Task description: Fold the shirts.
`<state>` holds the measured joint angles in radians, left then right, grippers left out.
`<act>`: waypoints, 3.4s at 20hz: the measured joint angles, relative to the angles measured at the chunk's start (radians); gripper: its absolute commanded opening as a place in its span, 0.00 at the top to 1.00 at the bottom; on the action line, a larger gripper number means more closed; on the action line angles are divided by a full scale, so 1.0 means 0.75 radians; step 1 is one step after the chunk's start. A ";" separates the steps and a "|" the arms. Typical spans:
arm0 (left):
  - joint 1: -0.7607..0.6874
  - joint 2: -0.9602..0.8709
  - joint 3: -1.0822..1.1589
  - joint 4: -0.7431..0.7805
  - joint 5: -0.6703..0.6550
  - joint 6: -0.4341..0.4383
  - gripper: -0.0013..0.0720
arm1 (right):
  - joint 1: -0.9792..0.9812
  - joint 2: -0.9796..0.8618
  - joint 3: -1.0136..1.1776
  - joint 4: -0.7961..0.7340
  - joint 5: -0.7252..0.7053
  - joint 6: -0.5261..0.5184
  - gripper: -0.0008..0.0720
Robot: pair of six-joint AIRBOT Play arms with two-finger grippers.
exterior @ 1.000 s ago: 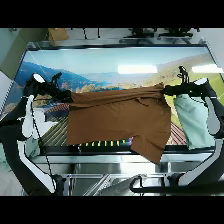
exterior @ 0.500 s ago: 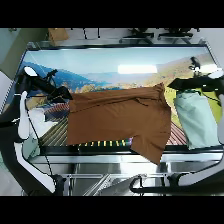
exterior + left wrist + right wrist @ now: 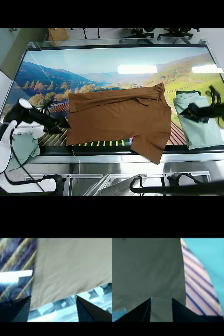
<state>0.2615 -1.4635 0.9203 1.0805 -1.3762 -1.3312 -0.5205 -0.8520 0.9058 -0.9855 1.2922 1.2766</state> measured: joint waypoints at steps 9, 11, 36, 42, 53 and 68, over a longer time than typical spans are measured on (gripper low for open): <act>-0.102 0.002 -0.228 -0.079 0.221 0.082 0.96 | -0.018 0.100 -0.341 -0.040 -0.045 0.081 0.33; -0.109 0.001 -0.180 -0.072 0.223 0.095 0.96 | -0.018 0.095 -0.358 -0.120 -0.044 0.142 0.33; -0.113 0.138 -0.114 -0.003 0.110 0.078 0.97 | -0.018 0.031 -0.522 0.167 0.108 -0.047 0.96; -0.111 0.346 -0.249 0.181 0.094 -0.026 0.97 | -0.018 0.198 -0.462 0.184 0.133 -0.013 0.96; -0.137 0.095 0.275 0.070 0.219 -0.055 0.96 | 0.240 -0.279 0.053 0.690 -0.292 -0.503 0.96; -0.165 -0.484 0.914 0.024 0.022 -0.065 0.09 | 0.162 -0.738 0.520 0.546 -0.342 -0.576 0.09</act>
<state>0.1375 -1.8263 1.6054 1.0985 -1.3594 -1.3800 -0.3988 -1.4055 1.2957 -0.5758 1.0359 0.8448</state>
